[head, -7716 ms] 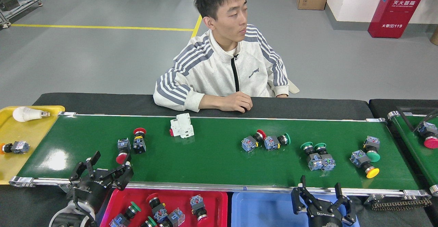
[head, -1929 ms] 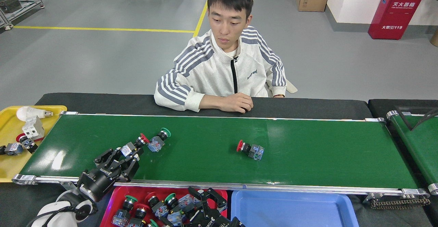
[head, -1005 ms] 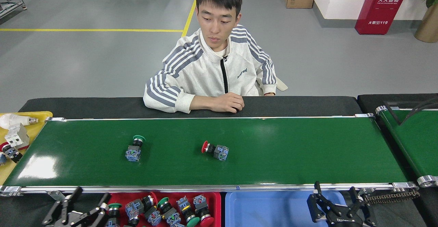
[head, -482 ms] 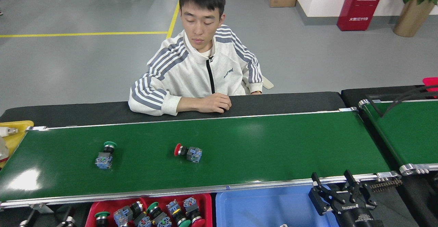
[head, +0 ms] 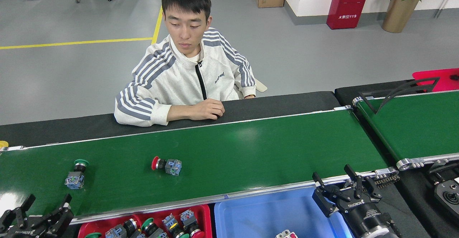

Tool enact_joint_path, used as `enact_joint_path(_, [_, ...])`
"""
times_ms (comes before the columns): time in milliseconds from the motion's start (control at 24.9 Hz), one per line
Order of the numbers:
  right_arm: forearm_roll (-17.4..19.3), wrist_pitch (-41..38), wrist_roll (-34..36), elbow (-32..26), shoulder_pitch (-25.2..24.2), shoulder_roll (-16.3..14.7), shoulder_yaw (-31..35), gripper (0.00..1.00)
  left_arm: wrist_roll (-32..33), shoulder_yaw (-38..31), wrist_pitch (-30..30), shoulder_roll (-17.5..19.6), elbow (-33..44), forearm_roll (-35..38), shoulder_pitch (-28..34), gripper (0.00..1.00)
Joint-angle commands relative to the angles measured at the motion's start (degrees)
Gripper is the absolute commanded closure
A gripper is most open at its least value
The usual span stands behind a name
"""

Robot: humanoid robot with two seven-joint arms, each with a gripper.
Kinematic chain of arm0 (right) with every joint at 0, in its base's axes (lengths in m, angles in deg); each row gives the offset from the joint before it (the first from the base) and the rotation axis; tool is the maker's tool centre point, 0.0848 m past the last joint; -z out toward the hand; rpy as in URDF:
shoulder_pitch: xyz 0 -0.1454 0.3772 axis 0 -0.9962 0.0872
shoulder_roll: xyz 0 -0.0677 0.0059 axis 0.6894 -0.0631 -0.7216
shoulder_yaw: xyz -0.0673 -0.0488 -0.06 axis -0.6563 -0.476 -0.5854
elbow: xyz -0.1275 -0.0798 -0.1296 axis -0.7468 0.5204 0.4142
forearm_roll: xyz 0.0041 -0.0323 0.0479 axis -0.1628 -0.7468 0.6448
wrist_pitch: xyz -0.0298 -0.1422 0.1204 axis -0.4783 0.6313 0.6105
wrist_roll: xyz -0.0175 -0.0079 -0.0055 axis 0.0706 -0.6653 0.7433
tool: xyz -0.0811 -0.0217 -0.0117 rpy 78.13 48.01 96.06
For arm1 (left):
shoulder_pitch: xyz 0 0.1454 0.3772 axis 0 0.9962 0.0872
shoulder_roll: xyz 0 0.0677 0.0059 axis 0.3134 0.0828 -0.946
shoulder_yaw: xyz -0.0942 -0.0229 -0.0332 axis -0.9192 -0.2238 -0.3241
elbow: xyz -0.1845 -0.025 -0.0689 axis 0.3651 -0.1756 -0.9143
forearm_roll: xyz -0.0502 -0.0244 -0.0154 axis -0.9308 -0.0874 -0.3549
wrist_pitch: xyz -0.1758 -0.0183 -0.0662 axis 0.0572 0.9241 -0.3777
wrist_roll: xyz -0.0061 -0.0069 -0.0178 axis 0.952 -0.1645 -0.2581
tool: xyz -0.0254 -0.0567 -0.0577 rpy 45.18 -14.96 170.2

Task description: Pick switch part from conveyor to tray

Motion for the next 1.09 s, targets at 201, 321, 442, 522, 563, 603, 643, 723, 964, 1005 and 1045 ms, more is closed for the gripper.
enact_joint_path(201, [0.09, -0.21, -0.03, -0.57, 0.82, 0.25, 0.02, 0.0, -0.13, 3.15, -0.81, 4.18, -11.26, -0.13, -9.46, 0.01])
enact_joint_path(321, [0.09, -0.21, -0.03, -0.4, 0.73, 0.33, 0.02, 0.0, -0.13, 3.24, -0.81, 4.35, -12.85, -0.13, -10.87, 0.07])
enact_joint_path(442, [0.09, -0.21, -0.03, -0.4, 0.65, 0.42, -0.24, 0.0, -0.13, 3.5, -0.63, 4.27, -13.73, -0.13, -11.48, 0.38])
enact_joint_path(522, [0.0, -0.21, -0.03, -0.4, 0.82, 0.69, -0.85, 0.0, -0.21, 3.59, -0.02, 4.09, -14.43, -0.39, -11.48, 0.76])
enact_joint_path(563, [0.09, -0.21, -0.03, -0.4, 0.91, 0.77, -0.94, 0.0, -0.21, 3.67, -0.02, 3.83, -14.43, -0.39, -11.48, 0.81])
enact_joint_path(603, [0.09, -0.21, -0.03, -0.4, 0.91, 0.77, -0.94, 0.0, -0.56, 3.94, 0.07, 3.48, -14.25, -0.57, -11.48, 0.87])
enact_joint_path(643, [0.0, -0.21, -0.03, -0.4, 0.91, 0.77, -0.94, 0.0, -0.83, 4.29, 0.07, 3.21, -14.08, -0.74, -11.48, 0.9])
enact_joint_path(723, [0.0, -0.13, -0.03, -0.66, 0.82, 0.77, -0.94, 0.0, -1.44, 4.73, 0.42, 2.42, -13.11, -0.92, -11.31, 0.94])
enact_joint_path(964, [0.0, 0.4, 0.14, -2.24, 0.73, 1.56, -0.85, 0.01, -2.59, 4.55, 12.63, -2.5, 8.85, -0.92, 1.87, 0.94])
enact_joint_path(1005, [0.0, 0.4, 0.14, -2.24, 0.38, 1.83, -0.85, 0.01, -2.5, 4.55, 14.92, -3.64, 12.72, -0.74, 4.68, 0.92])
enact_joint_path(1045, [0.0, 0.4, 0.14, -2.24, 0.03, 1.92, -0.85, 0.01, -2.32, 4.64, 16.77, -4.79, 15.89, -0.48, 7.06, 0.9])
